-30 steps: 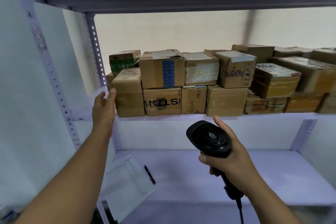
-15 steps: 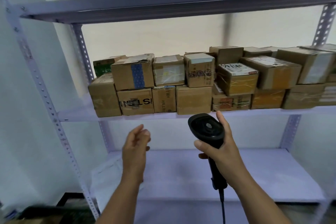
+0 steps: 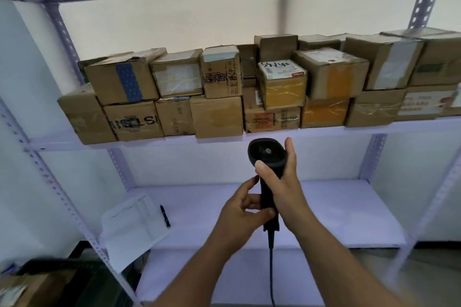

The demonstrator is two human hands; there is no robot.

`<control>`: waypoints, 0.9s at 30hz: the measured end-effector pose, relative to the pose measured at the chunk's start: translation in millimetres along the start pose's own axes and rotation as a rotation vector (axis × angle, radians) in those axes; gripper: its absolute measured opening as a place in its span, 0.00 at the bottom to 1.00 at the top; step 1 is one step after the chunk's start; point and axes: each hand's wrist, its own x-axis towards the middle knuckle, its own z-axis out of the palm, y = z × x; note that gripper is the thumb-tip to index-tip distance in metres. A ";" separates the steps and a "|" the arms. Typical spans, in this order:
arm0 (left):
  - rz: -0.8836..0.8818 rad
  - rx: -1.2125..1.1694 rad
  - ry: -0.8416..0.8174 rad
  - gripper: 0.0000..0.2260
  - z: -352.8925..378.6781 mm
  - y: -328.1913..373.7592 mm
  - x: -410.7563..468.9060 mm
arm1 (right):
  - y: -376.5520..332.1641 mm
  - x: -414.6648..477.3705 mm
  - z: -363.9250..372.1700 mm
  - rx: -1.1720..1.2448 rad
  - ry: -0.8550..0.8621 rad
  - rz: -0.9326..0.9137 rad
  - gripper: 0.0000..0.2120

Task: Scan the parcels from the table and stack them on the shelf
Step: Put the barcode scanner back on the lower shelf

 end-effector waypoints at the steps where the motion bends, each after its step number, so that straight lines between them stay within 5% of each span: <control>1: -0.007 0.009 0.005 0.25 5.3 -2.6 0.6 | 4.3 0.7 -3.5 -0.006 -0.012 0.012 0.42; 6: -0.047 0.024 0.048 0.22 16.1 -24.1 4.3 | 34.9 0.2 -24.7 -0.070 -0.140 0.101 0.43; 12: -0.145 0.002 0.097 0.23 9.3 -65.6 19.2 | 95.4 -12.4 -48.4 -0.107 -0.088 0.280 0.19; 27: -0.245 -0.016 -0.086 0.26 42.9 -207.7 83.9 | 249.2 -4.8 -67.0 -0.262 -0.014 0.417 0.25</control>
